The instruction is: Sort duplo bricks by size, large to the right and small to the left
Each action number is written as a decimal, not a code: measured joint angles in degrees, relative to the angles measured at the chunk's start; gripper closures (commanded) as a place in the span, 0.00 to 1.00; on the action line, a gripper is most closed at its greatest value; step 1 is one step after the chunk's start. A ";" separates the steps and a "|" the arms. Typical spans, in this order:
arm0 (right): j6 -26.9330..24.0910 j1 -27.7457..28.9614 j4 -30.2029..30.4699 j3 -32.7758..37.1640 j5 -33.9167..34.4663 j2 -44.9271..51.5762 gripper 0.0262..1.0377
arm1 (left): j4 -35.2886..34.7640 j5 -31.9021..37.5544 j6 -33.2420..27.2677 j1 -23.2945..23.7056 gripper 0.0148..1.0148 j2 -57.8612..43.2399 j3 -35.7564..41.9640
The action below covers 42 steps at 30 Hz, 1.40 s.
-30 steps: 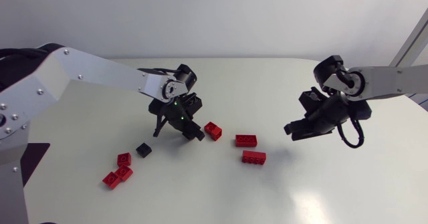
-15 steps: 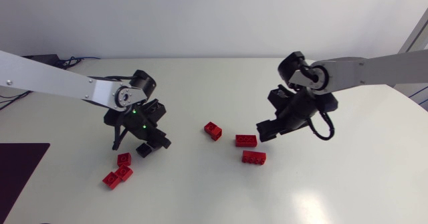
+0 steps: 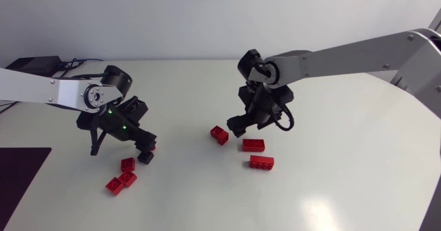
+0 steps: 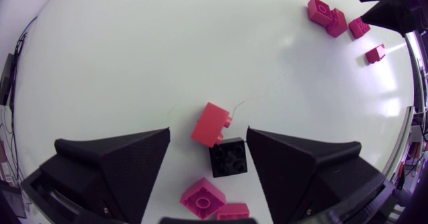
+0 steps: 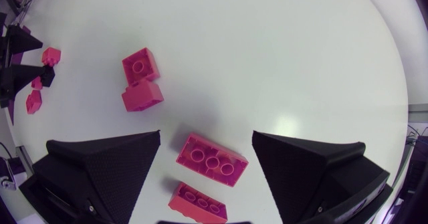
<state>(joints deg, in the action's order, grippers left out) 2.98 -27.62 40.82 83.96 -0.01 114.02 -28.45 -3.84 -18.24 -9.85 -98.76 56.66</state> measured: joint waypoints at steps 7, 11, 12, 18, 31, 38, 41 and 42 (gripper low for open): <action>9.68 -2.05 3.67 1.03 4.85 1.31 0.04 | 0.00 0.00 -0.15 0.00 0.04 0.63 -0.66; 14.19 -2.73 4.90 1.03 3.61 1.46 0.04 | 0.02 0.00 -0.15 0.00 0.04 0.63 -0.70; 15.02 -2.82 5.03 1.03 2.71 1.49 0.04 | 0.02 -0.02 -0.15 -0.02 0.04 0.63 -0.70; 19.15 -2.82 5.29 1.77 -1.79 3.67 0.04 | 0.02 0.00 -0.15 -0.76 0.04 0.63 -0.68; 21.94 -0.70 6.16 1.64 3.23 4.11 0.05 | 0.37 0.00 -0.13 -1.99 0.04 0.61 -0.68; 21.90 3.89 5.03 -3.10 3.30 1.57 0.05 | 0.42 -0.02 -0.11 -2.82 0.04 0.52 -0.68; 21.62 7.91 4.90 -7.10 3.32 -1.07 0.05 | 0.44 -0.02 -0.11 -2.82 0.04 0.52 -0.68; 21.44 9.27 4.90 -8.66 3.37 -2.08 0.05 | 0.44 -0.02 -0.11 -2.82 0.04 0.52 -0.68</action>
<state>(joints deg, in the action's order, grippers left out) 24.43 -18.35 45.71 75.31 3.36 111.94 -28.01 -3.86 -18.35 -12.67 -98.24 55.99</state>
